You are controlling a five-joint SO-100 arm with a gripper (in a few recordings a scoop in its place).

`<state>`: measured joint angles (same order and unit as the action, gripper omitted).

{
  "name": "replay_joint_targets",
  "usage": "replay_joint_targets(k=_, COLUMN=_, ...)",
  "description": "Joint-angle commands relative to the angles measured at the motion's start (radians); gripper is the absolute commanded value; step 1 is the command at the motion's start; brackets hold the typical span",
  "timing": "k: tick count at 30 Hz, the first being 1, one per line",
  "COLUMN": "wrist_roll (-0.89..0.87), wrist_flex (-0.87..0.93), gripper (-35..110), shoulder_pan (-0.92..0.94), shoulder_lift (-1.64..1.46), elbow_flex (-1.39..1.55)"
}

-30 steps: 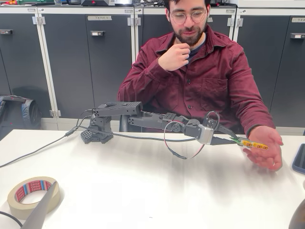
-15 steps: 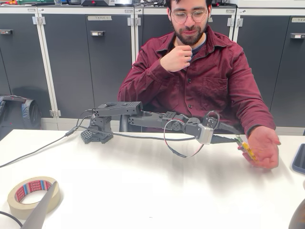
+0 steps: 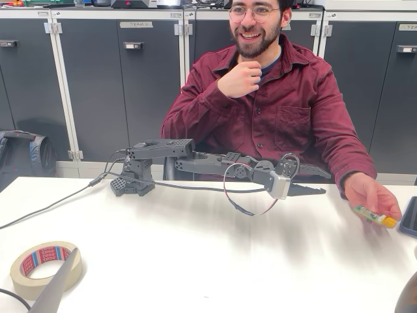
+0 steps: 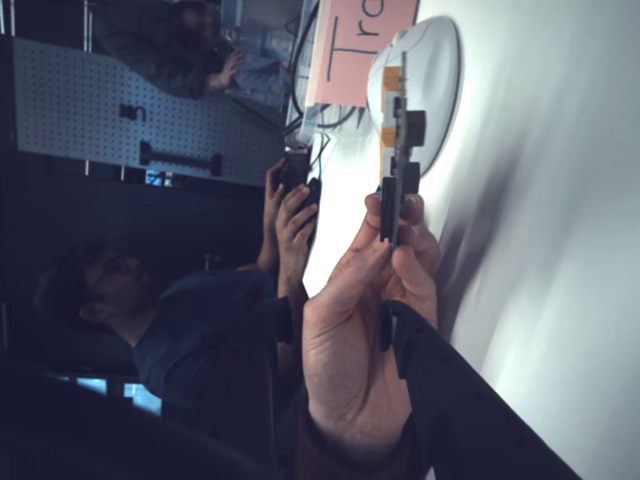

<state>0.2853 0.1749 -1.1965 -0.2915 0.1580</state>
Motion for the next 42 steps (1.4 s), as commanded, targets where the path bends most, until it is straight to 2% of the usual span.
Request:
replay_joint_targets(k=1, wrist_roll=0.008, wrist_flex=-0.02, gripper=13, shoulder_pan=0.005, shoulder_lift=-0.064, elbow_flex=-0.067)
replay_joint_targets(k=5, wrist_roll=0.067, wrist_flex=-0.005, gripper=-5, shoulder_pan=-0.006, shoulder_lift=-0.067, elbow_flex=-0.066)
replay_joint_targets(k=35, wrist_roll=0.077, wrist_flex=0.015, gripper=-5, shoulder_pan=-0.012, shoulder_lift=-0.067, elbow_flex=-0.071)
replay_joint_targets(k=37, wrist_roll=0.061, wrist_flex=0.072, gripper=-5, shoulder_pan=-0.015, shoulder_lift=-0.061, elbow_flex=-0.117)
replay_joint_targets(k=42, wrist_roll=-0.012, wrist_flex=0.379, gripper=-5, shoulder_pan=-0.038, shoulder_lift=-0.023, elbow_flex=-0.35)
